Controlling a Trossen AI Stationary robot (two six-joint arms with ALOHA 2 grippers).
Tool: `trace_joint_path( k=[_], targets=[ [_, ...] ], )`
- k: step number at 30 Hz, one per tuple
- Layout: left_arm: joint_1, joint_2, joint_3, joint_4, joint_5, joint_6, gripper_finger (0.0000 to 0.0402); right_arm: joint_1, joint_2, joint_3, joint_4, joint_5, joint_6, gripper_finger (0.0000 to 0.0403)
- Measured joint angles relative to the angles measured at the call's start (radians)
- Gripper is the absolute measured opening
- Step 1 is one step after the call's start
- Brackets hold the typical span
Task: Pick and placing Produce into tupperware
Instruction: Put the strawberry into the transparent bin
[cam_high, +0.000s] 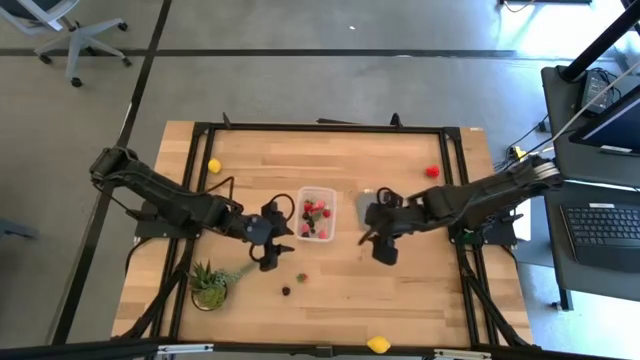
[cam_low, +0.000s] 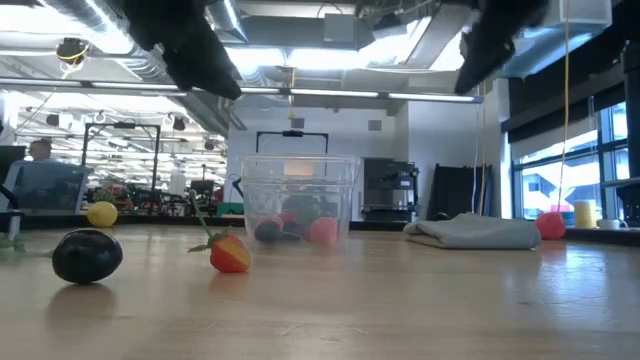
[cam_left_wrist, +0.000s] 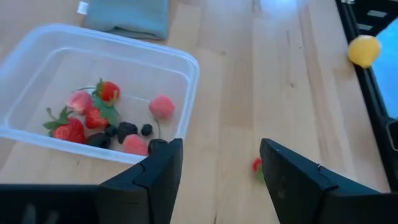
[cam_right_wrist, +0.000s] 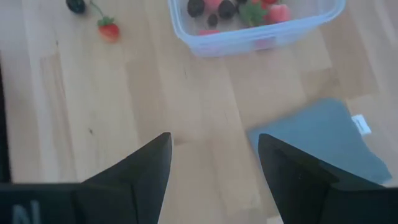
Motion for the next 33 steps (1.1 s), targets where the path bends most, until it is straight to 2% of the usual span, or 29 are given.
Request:
trace_joint_path(
  k=[6, 13, 19, 33],
  targets=[
    [0.009, 0.067, 0.000, 0.095, -0.002, 0.109, 0.0206, -0.001, -0.136, -0.294, 0.226, 0.000, -0.069, 0.0242],
    [-0.001, 0.204, -0.001, 0.254, 0.107, 0.131, 0.0206, -0.002, -0.226, -0.503, 0.411, -0.003, -0.045, 0.0242],
    [-0.021, 0.280, 0.000, 0.290, 0.108, 0.137, 0.0206, -0.003, -0.247, -0.571, 0.484, -0.003, -0.047, 0.0242],
    [-0.097, 0.397, 0.028, 0.371, 0.113, 0.115, 0.0206, -0.018, -0.247, -0.572, 0.485, -0.003, -0.093, 0.0242]
  ],
)
